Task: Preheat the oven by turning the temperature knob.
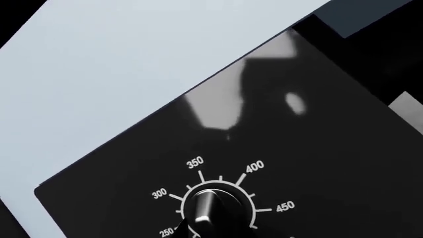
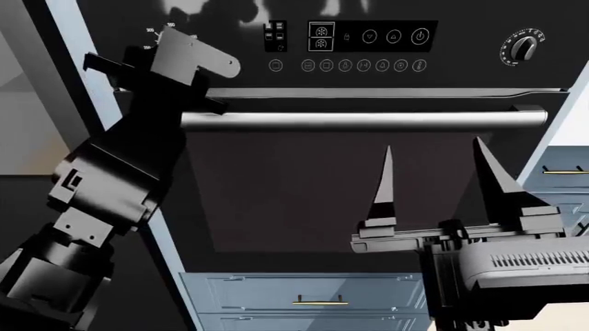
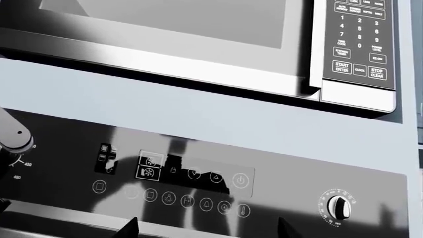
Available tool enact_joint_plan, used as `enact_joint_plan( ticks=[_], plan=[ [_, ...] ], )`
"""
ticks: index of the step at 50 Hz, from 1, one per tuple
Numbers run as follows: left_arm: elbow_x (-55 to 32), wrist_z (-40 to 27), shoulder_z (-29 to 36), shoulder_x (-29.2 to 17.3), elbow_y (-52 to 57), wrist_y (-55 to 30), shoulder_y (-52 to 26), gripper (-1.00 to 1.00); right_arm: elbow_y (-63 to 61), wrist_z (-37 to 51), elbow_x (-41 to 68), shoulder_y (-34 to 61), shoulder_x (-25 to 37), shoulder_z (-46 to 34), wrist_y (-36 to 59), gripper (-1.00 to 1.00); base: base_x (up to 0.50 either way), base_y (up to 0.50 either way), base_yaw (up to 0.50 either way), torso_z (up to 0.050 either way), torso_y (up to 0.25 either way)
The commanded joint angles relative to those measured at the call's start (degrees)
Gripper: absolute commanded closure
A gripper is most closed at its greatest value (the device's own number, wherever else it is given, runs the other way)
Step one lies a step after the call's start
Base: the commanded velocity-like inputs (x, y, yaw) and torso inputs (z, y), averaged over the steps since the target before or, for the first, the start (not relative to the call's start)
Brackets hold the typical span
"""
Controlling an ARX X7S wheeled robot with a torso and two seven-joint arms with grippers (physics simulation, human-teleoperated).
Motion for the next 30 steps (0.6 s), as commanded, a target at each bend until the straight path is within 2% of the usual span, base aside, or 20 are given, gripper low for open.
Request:
enact_joint_plan(
  ticks=[1,30],
  plan=[
    [-5.13,3.83,2.4,-1.27,-2.11,1.19,0.4,1.0,-0.37,0.22,-0.46,-0.08,0.13,-0.33,0.05,-1.0,0.02,0.0,0.0,0.0,0.0],
    [2.61,4.33,11.26,-4.0,-0.19,2.57,-1.19,1.0,-1.18,0.62,0.03,0.09,0.48,-0.22,0.4,-1.0,0.0,0.0,0.0,0.0,0.0]
  ],
)
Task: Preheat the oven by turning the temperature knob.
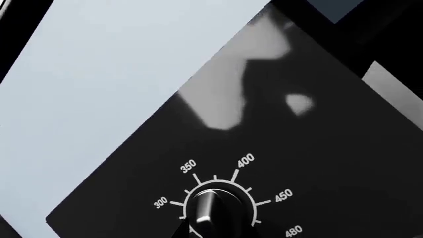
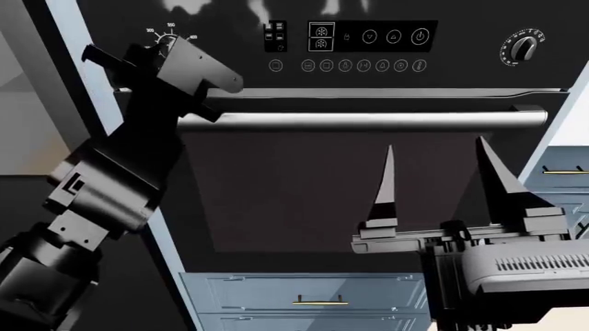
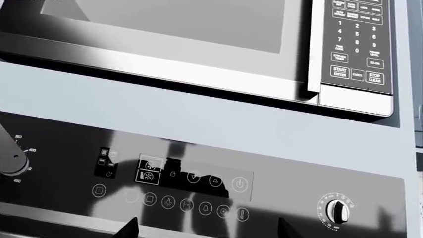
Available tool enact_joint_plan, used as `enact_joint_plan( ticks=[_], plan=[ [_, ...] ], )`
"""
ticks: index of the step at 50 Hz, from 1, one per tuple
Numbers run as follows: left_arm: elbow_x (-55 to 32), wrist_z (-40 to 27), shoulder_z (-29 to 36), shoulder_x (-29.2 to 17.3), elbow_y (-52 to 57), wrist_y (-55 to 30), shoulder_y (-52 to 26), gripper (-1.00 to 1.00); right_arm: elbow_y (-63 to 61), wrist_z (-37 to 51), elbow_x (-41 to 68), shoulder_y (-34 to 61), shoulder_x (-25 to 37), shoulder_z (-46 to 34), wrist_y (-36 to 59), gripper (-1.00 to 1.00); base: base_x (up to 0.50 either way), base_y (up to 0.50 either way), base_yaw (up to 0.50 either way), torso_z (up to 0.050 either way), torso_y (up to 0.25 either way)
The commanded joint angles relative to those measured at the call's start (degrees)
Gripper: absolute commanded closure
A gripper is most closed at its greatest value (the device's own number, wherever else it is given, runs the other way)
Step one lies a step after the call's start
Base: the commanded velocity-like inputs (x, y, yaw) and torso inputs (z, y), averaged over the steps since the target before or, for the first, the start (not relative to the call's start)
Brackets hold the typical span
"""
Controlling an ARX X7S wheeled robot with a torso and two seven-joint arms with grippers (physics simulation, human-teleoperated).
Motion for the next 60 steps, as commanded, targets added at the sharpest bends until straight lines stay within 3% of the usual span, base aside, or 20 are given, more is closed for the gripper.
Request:
enact_joint_plan(
  ticks=[1,60],
  plan=[
    [-0.67,2.17,4.15,-0.44,-0.14,1.28,0.24,1.0,-0.22,0.14,0.07,0.14,0.11,-0.03,0.1,-1.0,0.0,0.0,0.0,0.0,0.0],
    [13.05,4.81,20.91,-4.4,1.45,2.88,-1.03,1.0,-2.4,1.18,0.69,0.17,1.07,0.42,0.72,-1.0,0.0,0.0,0.0,0.0,0.001]
  ],
)
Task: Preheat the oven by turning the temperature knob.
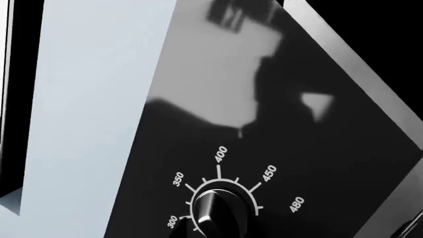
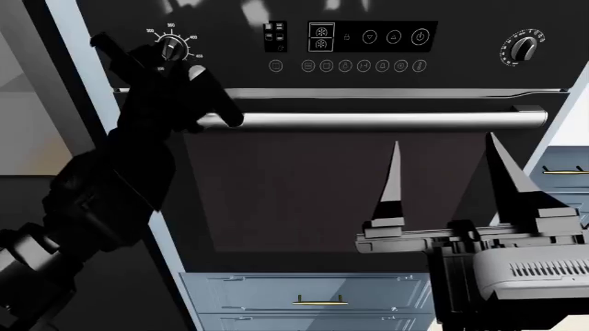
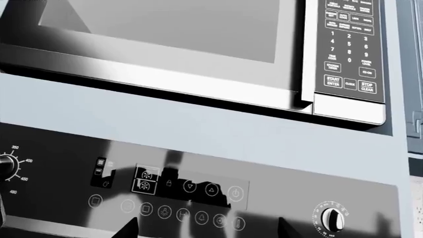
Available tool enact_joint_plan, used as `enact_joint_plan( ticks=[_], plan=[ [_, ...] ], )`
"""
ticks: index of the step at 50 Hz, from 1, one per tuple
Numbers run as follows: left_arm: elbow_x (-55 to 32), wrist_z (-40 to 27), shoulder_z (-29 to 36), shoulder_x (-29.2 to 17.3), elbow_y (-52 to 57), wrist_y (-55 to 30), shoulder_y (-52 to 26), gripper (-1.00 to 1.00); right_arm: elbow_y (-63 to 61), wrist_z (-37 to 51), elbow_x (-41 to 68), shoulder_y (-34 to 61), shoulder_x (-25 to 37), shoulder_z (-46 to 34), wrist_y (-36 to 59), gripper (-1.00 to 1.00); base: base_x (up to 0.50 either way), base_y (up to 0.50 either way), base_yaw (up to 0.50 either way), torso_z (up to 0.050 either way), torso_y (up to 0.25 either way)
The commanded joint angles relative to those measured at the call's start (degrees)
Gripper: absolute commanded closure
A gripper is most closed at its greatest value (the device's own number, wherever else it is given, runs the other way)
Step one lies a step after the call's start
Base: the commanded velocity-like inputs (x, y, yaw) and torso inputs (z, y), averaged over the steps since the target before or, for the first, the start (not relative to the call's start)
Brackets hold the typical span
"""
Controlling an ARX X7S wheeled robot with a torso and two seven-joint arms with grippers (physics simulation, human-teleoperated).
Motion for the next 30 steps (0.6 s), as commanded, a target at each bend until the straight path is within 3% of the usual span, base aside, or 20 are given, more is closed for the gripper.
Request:
enact_joint_plan(
  ticks=[1,30],
  plan=[
    [-0.3,1.52,4.94,1.3,1.7,1.07,2.42,1.0,-0.49,0.22,0.18,-0.07,0.27,0.19,0.1,-1.0,0.0,0.0,0.0,0.0,0.0],
    [3.32,1.58,8.51,-0.02,1.05,2.39,2.08,1.0,-0.29,0.65,-0.07,0.15,0.44,-0.34,0.01,-1.0,-0.01,0.0,0.0,0.0,0.001]
  ],
)
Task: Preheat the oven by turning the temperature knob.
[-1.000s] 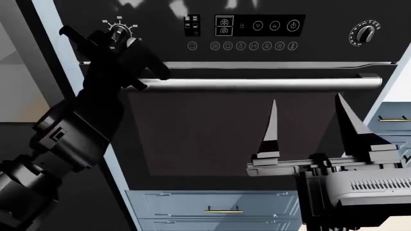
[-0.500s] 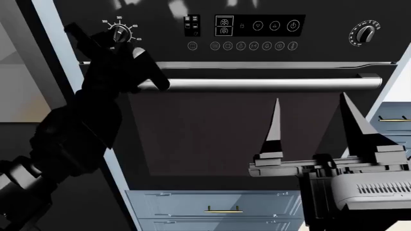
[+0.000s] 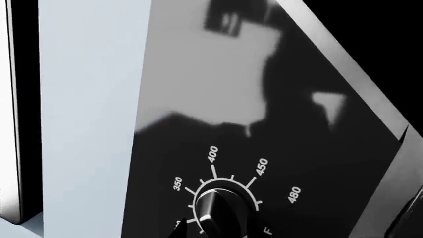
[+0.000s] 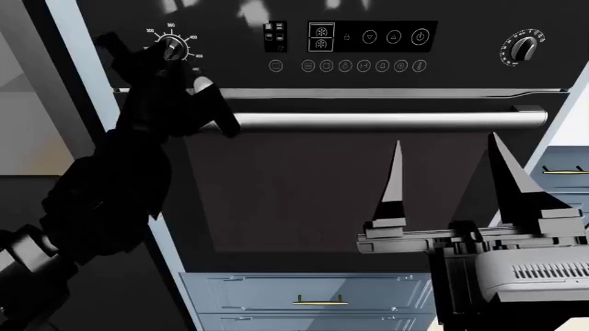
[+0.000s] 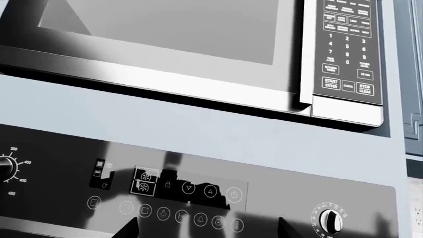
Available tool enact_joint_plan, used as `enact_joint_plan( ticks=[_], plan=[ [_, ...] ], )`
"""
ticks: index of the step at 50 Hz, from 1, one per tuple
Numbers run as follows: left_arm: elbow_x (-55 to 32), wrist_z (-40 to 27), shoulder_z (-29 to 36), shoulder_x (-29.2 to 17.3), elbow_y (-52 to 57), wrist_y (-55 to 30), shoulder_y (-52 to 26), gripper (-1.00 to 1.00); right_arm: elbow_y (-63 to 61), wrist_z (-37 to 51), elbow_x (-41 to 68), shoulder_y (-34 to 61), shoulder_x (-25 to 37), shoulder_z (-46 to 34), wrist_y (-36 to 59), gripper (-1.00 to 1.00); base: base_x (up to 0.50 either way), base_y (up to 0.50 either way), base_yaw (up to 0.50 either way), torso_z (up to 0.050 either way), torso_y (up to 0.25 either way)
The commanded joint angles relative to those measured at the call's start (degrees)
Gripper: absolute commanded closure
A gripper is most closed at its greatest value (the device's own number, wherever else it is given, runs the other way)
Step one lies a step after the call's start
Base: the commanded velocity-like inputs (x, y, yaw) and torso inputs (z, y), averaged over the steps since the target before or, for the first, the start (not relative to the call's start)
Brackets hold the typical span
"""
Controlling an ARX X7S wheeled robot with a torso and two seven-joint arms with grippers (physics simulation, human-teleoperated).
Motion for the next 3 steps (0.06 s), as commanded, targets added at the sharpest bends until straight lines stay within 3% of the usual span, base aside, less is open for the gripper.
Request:
enact_joint_plan(
  ticks=[1,3],
  plan=[
    [-2.14,1.61,3.26,1.42,1.76,1.51,2.96,1.0,0.01,0.17,-0.07,0.2,0.06,-0.21,0.12,-1.0,0.0,0.0,0.0,0.0,0.0],
    [-2.01,1.68,3.4,1.36,1.73,1.65,2.91,1.0,-0.04,0.2,-0.05,0.19,0.07,-0.24,0.11,-1.0,-0.01,0.0,0.0,0.0,0.0]
  ],
)
